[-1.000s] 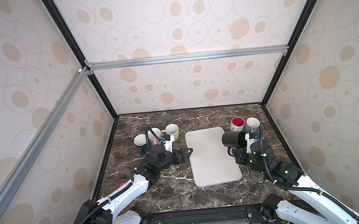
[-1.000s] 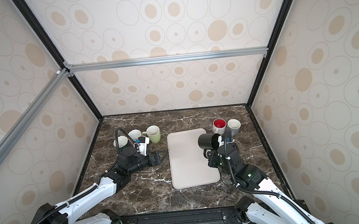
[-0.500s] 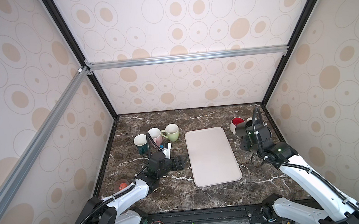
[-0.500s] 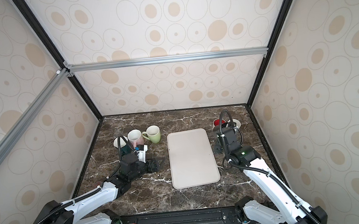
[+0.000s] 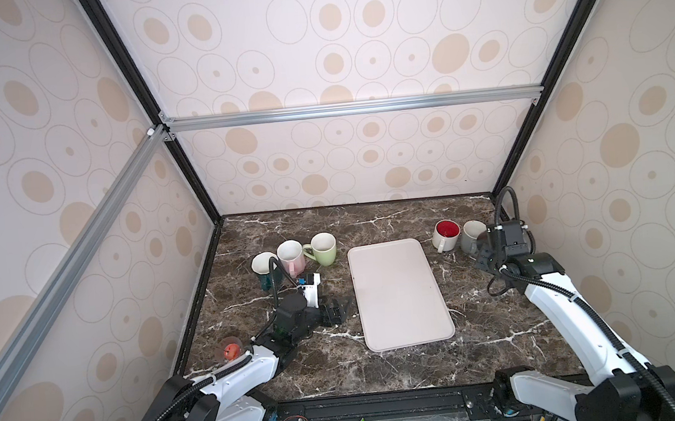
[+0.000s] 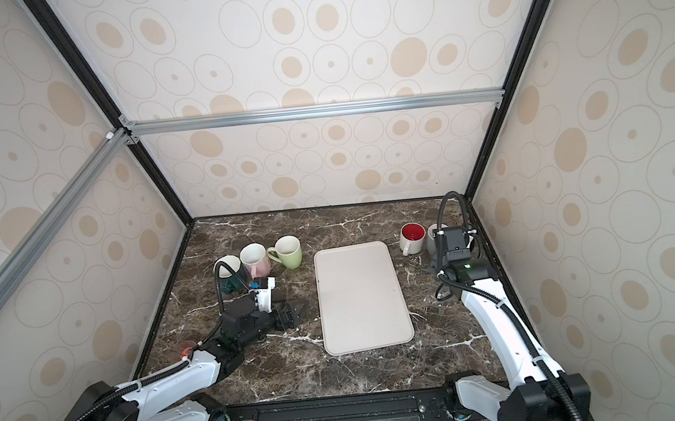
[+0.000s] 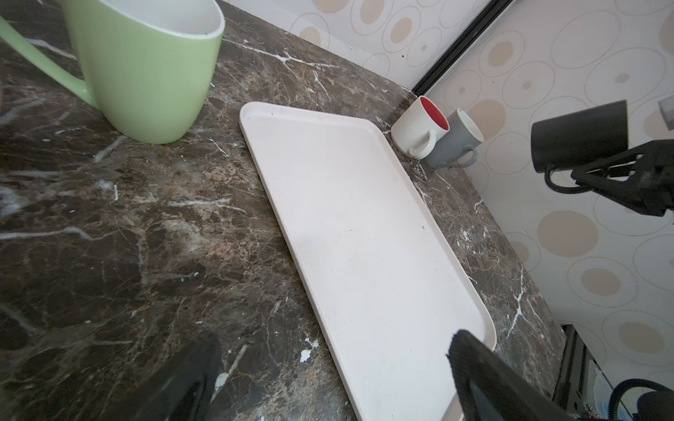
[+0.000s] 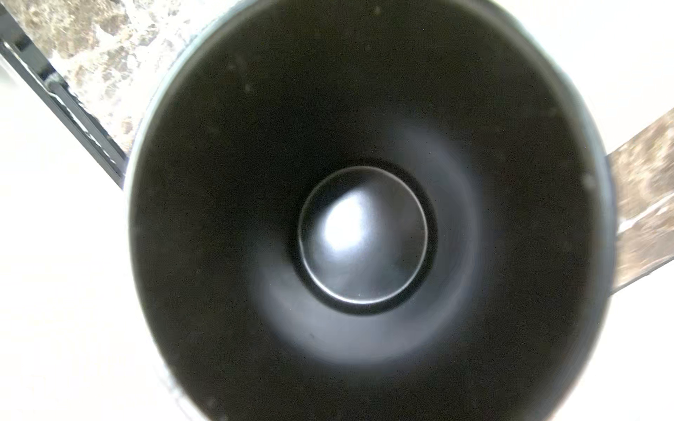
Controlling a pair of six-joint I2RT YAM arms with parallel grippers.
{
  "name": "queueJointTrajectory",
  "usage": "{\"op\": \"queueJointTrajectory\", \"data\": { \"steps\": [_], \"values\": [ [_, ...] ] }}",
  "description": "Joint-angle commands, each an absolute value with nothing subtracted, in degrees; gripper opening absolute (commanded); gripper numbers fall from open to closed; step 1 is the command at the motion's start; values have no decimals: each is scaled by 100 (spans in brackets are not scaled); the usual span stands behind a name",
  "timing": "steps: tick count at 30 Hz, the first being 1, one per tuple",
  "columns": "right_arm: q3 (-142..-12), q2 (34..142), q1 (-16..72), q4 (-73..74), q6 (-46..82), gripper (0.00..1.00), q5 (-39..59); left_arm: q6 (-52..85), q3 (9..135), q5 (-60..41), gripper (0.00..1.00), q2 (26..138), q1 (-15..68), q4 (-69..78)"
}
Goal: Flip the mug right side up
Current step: 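Lower the black mug upright beside the grey mug with the right gripper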
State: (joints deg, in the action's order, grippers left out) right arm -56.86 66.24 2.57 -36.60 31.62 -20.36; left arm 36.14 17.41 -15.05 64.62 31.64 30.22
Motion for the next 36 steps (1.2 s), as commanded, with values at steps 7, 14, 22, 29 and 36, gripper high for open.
{"op": "queueJointTrajectory", "data": {
  "steps": [7, 14, 22, 29, 36],
  "values": [
    [-6094, 7401, -294, -3045, 3039, 0, -2275, 3480, 1724, -1413, 98, 6564, 3193, 3303],
    [-6243, 8103, -700, -2537, 2975, 0, -1913, 3428, 1728, -1380, 98, 6683, 3198, 3356],
    [-6602, 8951, -971, -2224, 2947, 0, -1630, 3398, 1765, -1415, 98, 6880, 3191, 3406],
    [-7157, 9762, -993, -2194, 2723, 0, -1697, 3358, 1808, -1411, 98, 7002, 3194, 3395],
    [-7728, 10363, -1002, -2414, 2661, 0, -1821, 3357, 1826, -1429, 98, 7112, 3191, 3426]
  ]
}}
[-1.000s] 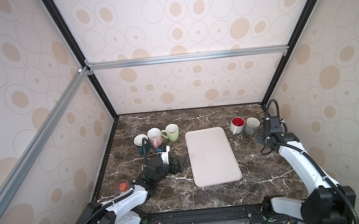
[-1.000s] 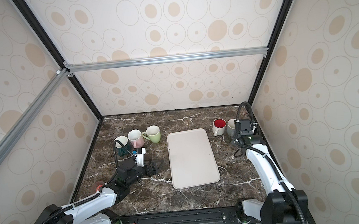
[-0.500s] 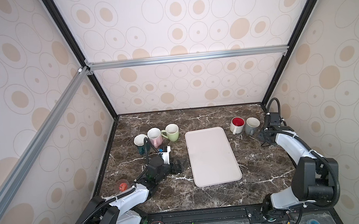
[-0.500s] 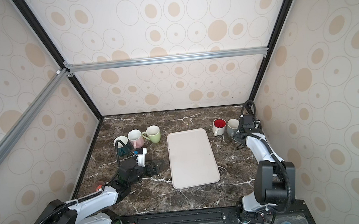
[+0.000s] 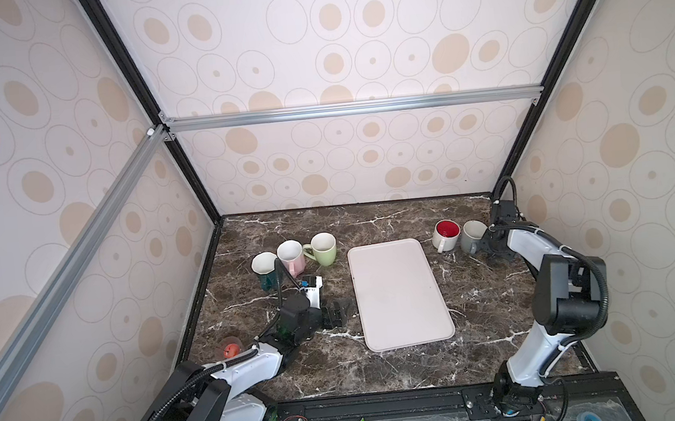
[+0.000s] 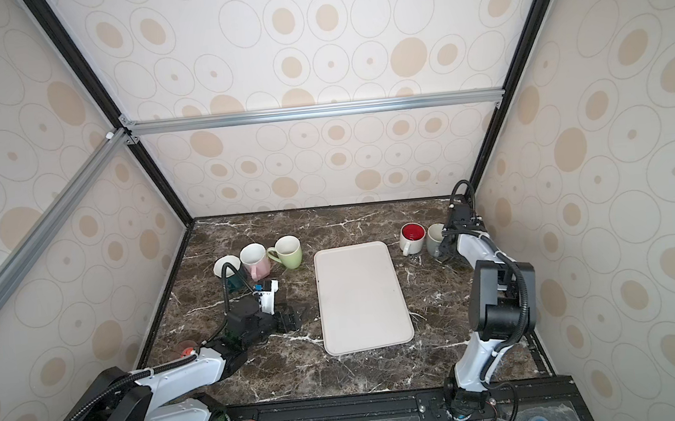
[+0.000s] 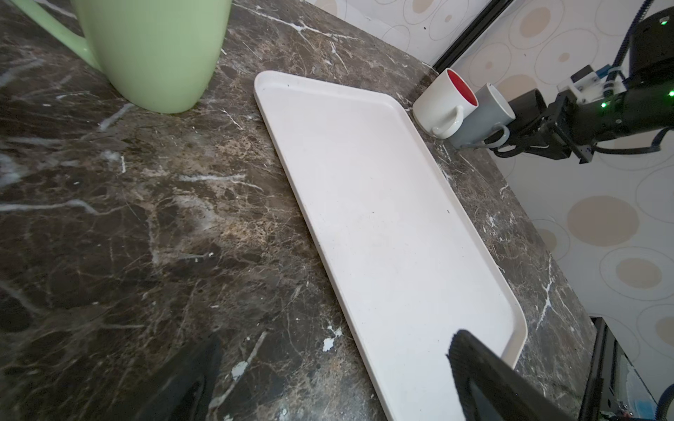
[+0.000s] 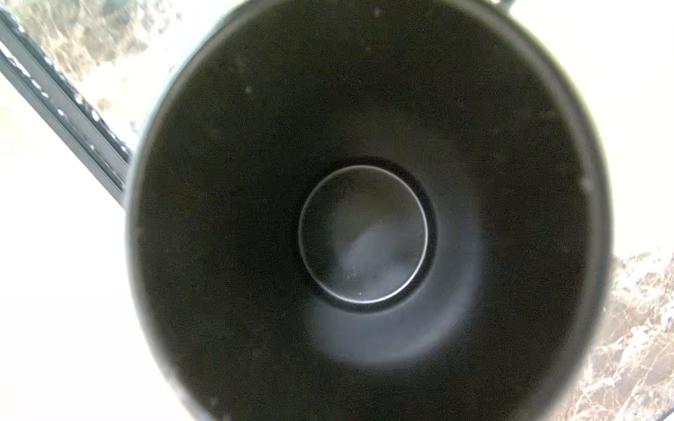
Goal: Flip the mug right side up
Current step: 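Lower the black mug upright beside the grey mug with the right gripper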
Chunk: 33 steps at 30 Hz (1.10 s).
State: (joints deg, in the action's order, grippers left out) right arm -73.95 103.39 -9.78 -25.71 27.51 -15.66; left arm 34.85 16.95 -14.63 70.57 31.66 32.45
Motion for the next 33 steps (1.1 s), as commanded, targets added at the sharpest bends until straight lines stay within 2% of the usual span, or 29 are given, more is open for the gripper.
{"op": "queueJointTrajectory", "data": {
  "steps": [1, 15, 16, 19, 20, 22, 26, 33],
  "values": [
    [-7772, 10430, -1002, -2434, 2661, 0, -1837, 3352, 1835, -1420, 98, 7132, 3192, 3419],
    [-8115, 10908, -1002, -2763, 2666, 0, -1885, 3366, 1863, -1473, 98, 7238, 3194, 3454],
    [-8126, 10923, -1002, -2785, 2673, 8, -1883, 3366, 1863, -1468, 98, 7234, 3194, 3454],
    [-8177, 10951, -1002, -2868, 2694, 40, -1846, 3366, 1863, -1472, 98, 7224, 3195, 3454],
    [-8168, 10952, -1002, -2884, 2704, 48, -1827, 3366, 1863, -1476, 98, 7224, 3194, 3445],
    [-8145, 10926, -1002, -2882, 2707, 57, -1777, 3366, 1861, -1471, 98, 7217, 3196, 3438],
    [-8077, 10886, -1002, -2836, 2662, 62, -1732, 3349, 1863, -1447, 98, 7173, 3191, 3398],
    [-7780, 10535, -1002, -2783, 2728, 64, -1600, 3351, 1872, -1394, 98, 7184, 3192, 3366]
  ]
}}
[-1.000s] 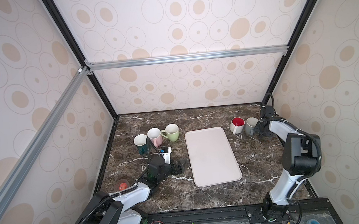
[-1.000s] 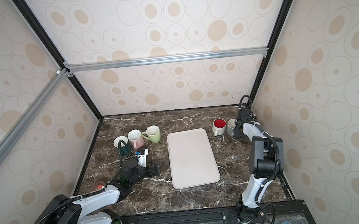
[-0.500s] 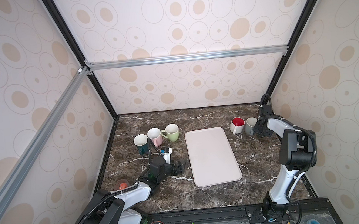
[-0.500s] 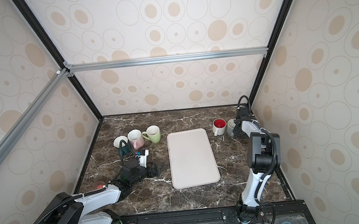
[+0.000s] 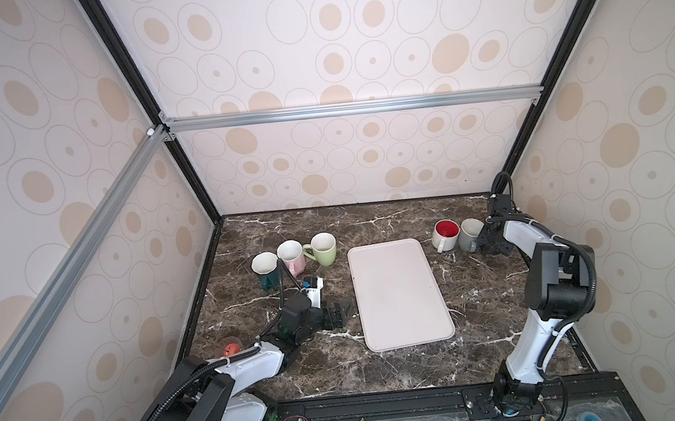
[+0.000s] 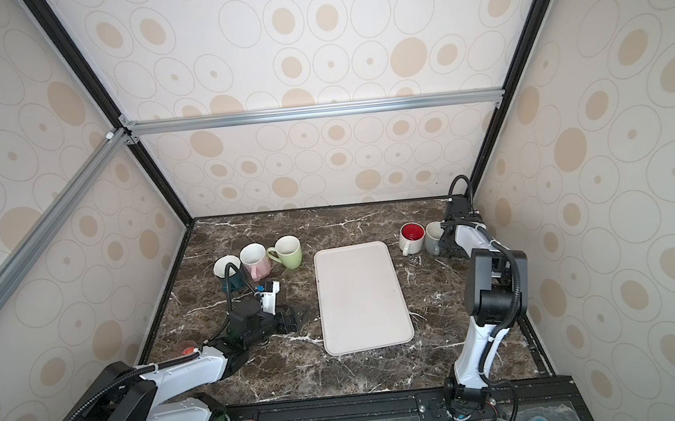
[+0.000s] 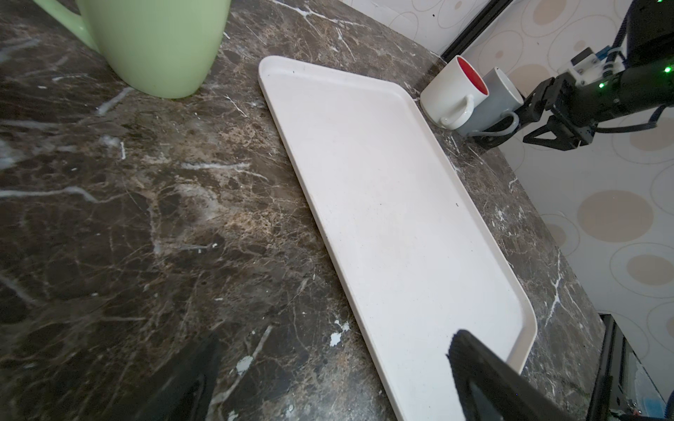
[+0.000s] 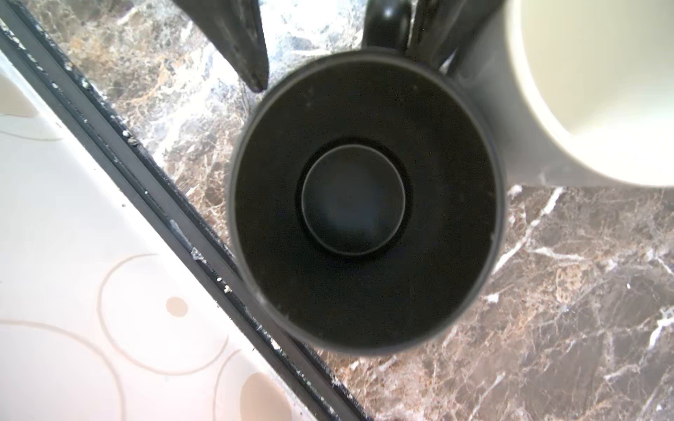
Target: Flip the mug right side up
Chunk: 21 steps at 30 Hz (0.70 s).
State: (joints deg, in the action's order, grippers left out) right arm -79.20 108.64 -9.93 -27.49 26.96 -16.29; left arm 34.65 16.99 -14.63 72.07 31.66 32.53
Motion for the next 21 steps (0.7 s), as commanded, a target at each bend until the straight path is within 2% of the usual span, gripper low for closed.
{"op": "queueJointTrajectory", "data": {
  "steps": [1, 7, 10, 16, 21],
  "values": [
    [-7692, 10436, -1003, -2777, 2738, 64, -1664, 3357, 1868, -1380, 98, 7184, 3191, 3350],
    [-7026, 9633, -989, -2615, 2722, 71, -1932, 3332, 1902, -1303, 98, 7234, 3195, 3342],
    [-6325, 8997, -906, -1951, 2435, 74, -2046, 3238, 1947, -1139, 98, 7237, 3195, 3310],
    [-4801, 7674, -898, -430, 2174, 77, -1309, 3074, 2147, -536, 98, 7199, 3190, 2913],
    [-3754, 6980, -890, 613, 2104, 78, -705, 2991, 2322, -22, 98, 6977, 3181, 2591]
  ]
}}
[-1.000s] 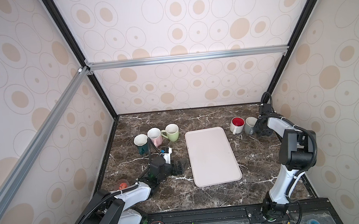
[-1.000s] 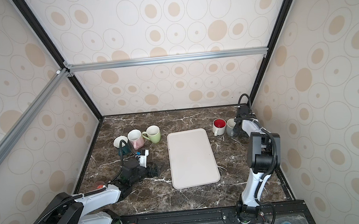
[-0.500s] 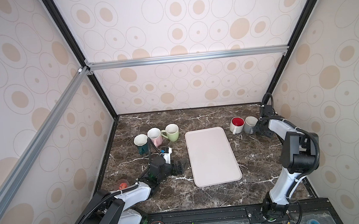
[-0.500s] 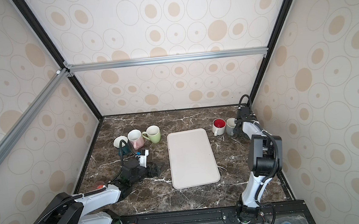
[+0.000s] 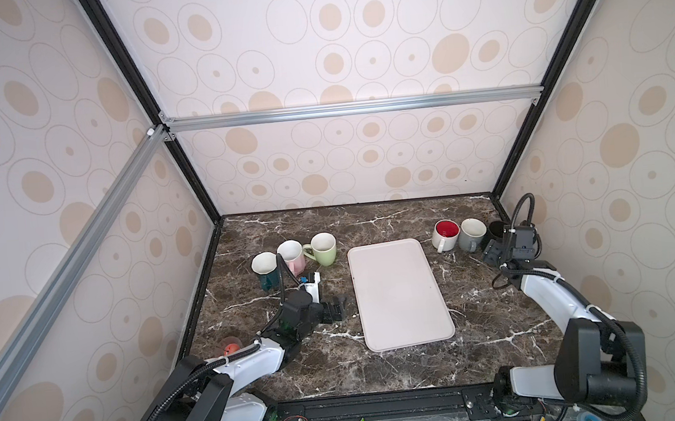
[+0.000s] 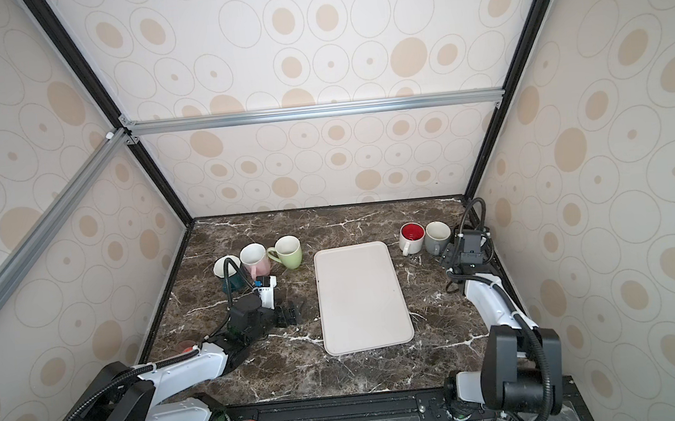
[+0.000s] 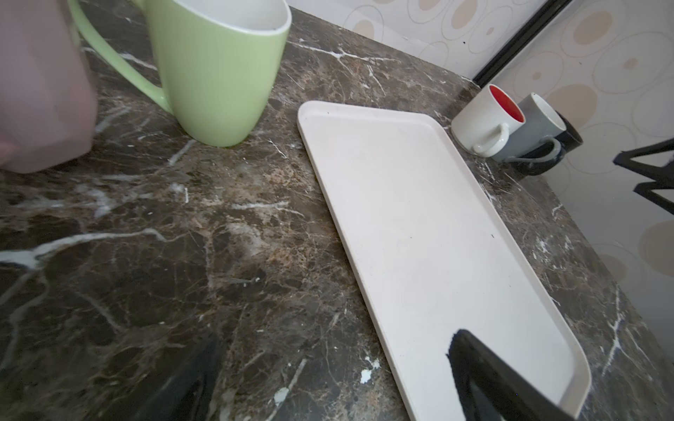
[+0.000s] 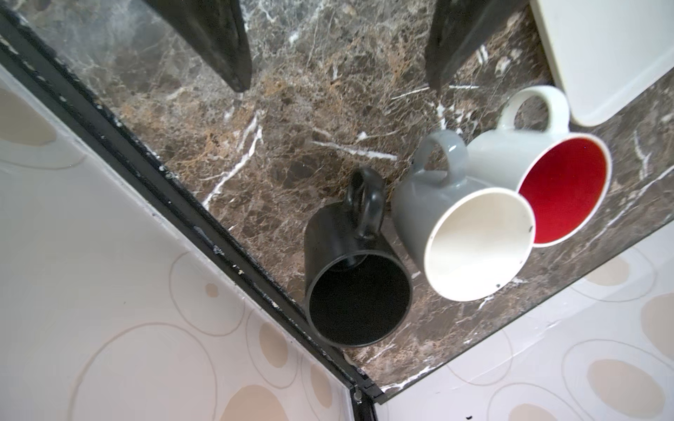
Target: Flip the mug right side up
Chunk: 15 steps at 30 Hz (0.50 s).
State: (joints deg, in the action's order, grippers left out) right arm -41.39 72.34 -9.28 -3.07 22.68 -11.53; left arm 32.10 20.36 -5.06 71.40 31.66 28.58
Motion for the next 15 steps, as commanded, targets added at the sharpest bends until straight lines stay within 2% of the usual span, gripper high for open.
{"op": "queueJointTrajectory", "data": {
  "steps": [1, 7, 10, 12, 15],
  "values": [
    [-3511, 6868, -888, 885, 2059, 78, -633, 2971, 2404, 202, 98, 6917, 3174, 2425],
    [-2654, 6985, -779, 2229, 1973, 81, -470, 2640, 2520, 1437, 98, 6570, 3129, 2193],
    [-2722, 7392, -647, 2355, 1785, 86, -533, 2379, 2550, 2241, 98, 6467, 3096, 2158],
    [-2955, 7541, -550, 2044, 1686, 87, -700, 2164, 2458, 2748, 98, 6375, 3053, 2290],
    [-2909, 7755, -210, 2353, 1262, 87, -1199, 1883, 2120, 3161, 98, 6206, 2939, 2859]
  ]
}}
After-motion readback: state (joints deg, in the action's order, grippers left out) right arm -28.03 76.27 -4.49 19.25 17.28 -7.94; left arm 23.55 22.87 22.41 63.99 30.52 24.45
